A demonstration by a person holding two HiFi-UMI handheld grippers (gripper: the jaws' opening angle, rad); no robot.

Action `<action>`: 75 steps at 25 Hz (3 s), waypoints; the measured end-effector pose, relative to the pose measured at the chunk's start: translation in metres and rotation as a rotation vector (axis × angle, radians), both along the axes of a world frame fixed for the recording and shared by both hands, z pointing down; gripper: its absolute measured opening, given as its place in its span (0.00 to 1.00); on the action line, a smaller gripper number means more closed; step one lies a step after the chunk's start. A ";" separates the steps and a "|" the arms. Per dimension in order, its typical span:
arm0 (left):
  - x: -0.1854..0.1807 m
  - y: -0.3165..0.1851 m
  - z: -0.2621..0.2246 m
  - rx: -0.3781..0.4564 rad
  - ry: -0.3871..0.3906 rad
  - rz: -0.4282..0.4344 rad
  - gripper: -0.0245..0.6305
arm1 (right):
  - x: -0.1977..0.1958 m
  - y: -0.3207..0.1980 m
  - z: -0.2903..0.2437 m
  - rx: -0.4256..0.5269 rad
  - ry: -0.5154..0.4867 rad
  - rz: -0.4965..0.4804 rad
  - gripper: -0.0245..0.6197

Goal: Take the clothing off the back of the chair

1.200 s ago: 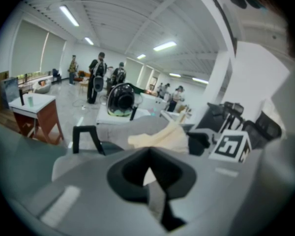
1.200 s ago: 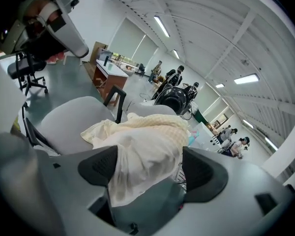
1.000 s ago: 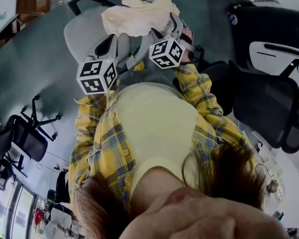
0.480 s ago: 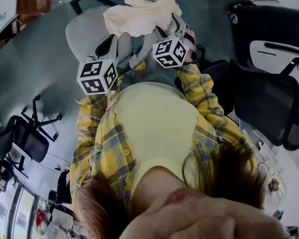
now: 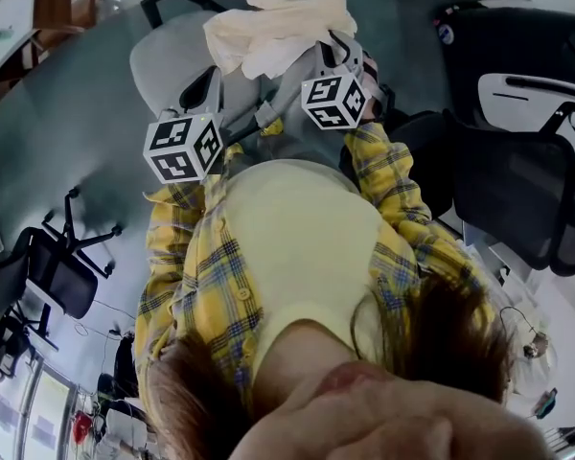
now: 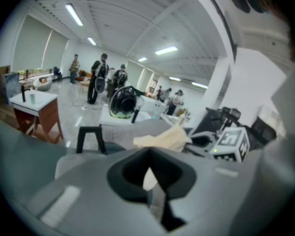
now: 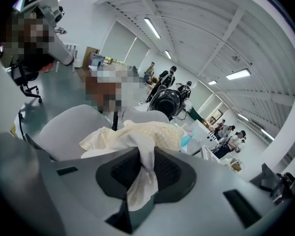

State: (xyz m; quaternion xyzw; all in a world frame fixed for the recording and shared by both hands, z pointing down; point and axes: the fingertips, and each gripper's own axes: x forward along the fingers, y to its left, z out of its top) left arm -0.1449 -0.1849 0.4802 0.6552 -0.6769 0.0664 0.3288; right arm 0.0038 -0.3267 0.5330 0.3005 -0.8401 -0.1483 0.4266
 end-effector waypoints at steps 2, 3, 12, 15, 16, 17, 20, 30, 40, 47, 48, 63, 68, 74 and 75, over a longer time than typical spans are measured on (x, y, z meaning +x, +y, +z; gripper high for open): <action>-0.001 0.002 -0.003 0.009 -0.002 0.004 0.05 | 0.001 0.002 -0.007 0.003 -0.023 0.012 0.15; -0.001 0.002 -0.005 0.014 -0.005 0.007 0.04 | 0.001 0.003 -0.012 0.006 -0.038 0.019 0.15; -0.009 0.021 -0.025 0.069 -0.035 -0.013 0.05 | -0.004 0.017 -0.078 0.064 -0.228 0.044 0.14; -0.012 0.029 -0.032 0.092 -0.043 -0.023 0.05 | -0.009 0.024 -0.097 0.069 -0.284 0.041 0.14; -0.014 0.032 -0.034 0.098 -0.047 -0.026 0.05 | -0.012 0.027 -0.102 0.071 -0.297 0.038 0.14; -0.017 0.034 -0.037 0.104 -0.052 -0.030 0.04 | -0.015 0.030 -0.107 0.071 -0.309 0.034 0.14; -0.023 0.044 -0.044 0.121 -0.062 -0.046 0.05 | -0.023 0.042 -0.122 0.065 -0.347 0.016 0.14; -0.046 0.079 -0.063 0.166 -0.077 -0.113 0.05 | -0.054 0.084 -0.167 0.041 -0.511 -0.057 0.14; -0.047 0.100 -0.078 0.195 -0.104 -0.120 0.05 | -0.079 0.138 -0.193 -0.020 -0.617 -0.148 0.14; -0.056 0.113 -0.082 0.207 -0.112 -0.142 0.05 | -0.097 0.168 -0.192 -0.104 -0.662 -0.191 0.14; -0.057 0.114 -0.083 0.210 -0.113 -0.146 0.05 | -0.099 0.170 -0.192 -0.121 -0.671 -0.194 0.14; -0.069 0.124 -0.093 0.239 -0.128 -0.182 0.05 | -0.108 0.183 -0.184 -0.207 -0.703 -0.201 0.14; -0.072 0.123 -0.094 0.245 -0.136 -0.195 0.05 | -0.106 0.177 -0.179 -0.228 -0.707 -0.176 0.14; -0.073 0.124 -0.096 0.244 -0.156 -0.201 0.05 | -0.102 0.171 -0.174 -0.251 -0.710 -0.142 0.14; -0.074 0.124 -0.096 0.244 -0.160 -0.201 0.05 | -0.102 0.170 -0.174 -0.252 -0.710 -0.139 0.14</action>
